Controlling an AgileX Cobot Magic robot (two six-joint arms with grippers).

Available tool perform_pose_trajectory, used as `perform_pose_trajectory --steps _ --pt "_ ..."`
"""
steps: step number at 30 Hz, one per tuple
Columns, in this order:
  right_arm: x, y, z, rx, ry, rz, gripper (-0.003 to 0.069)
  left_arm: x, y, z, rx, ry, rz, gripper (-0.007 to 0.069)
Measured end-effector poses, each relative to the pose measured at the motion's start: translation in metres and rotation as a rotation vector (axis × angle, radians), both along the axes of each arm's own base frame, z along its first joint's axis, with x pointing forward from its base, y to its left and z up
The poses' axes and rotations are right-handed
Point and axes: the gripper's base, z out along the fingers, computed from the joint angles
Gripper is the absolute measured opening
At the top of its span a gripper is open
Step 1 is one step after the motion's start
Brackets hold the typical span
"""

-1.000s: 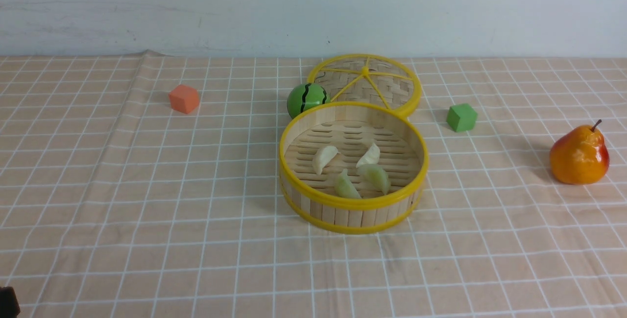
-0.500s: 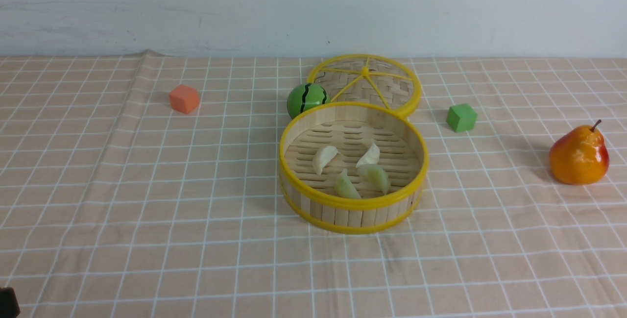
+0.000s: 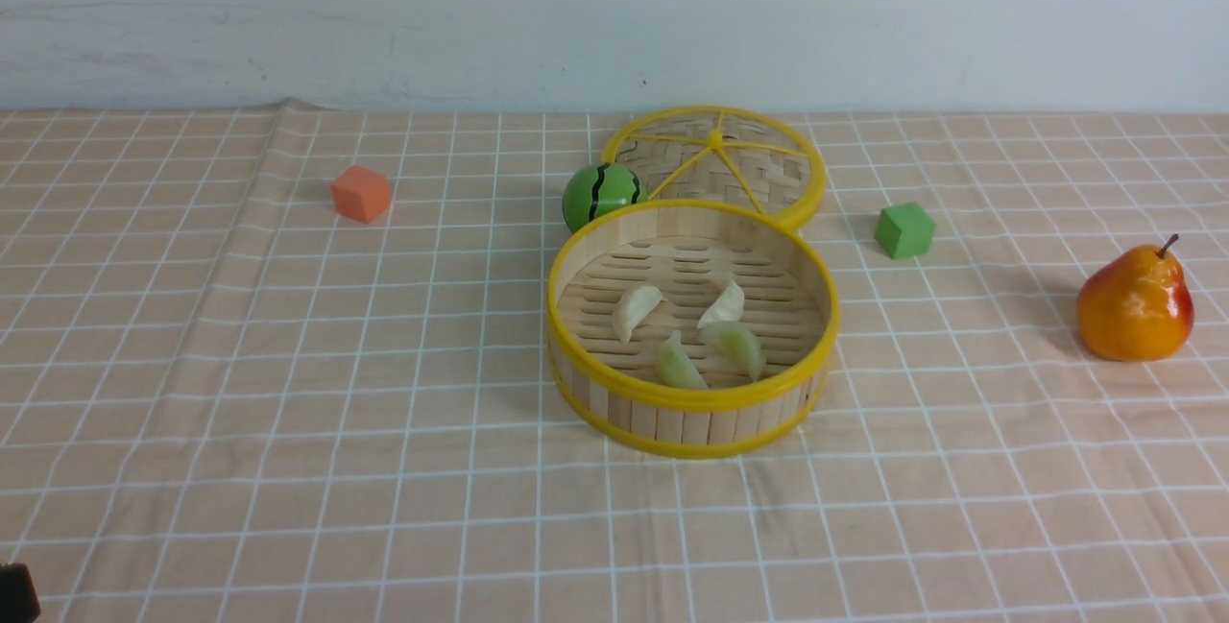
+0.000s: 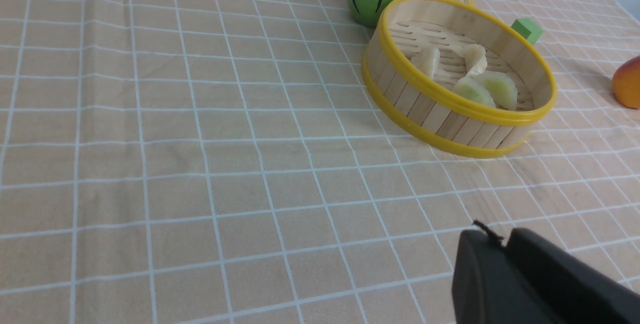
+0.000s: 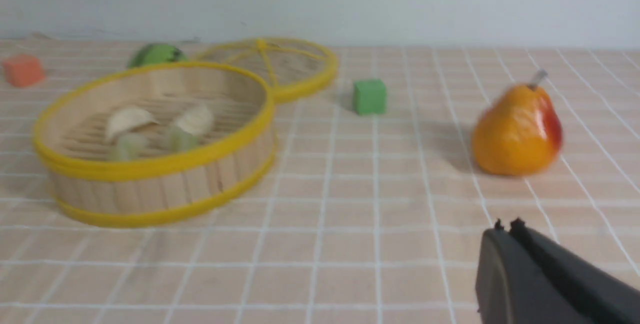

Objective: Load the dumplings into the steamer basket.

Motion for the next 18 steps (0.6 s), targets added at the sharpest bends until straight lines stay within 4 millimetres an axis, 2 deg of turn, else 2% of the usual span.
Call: perform_pose_trajectory --steps 6,18 --pt "-0.006 -0.005 -0.034 0.048 0.118 -0.101 -0.0020 0.000 0.000 0.000 0.000 0.000 0.000 0.0057" --pt "-0.007 -0.004 -0.036 0.027 0.145 -0.068 -0.0020 0.000 0.000 0.000 0.000 0.000 0.000 0.0058"
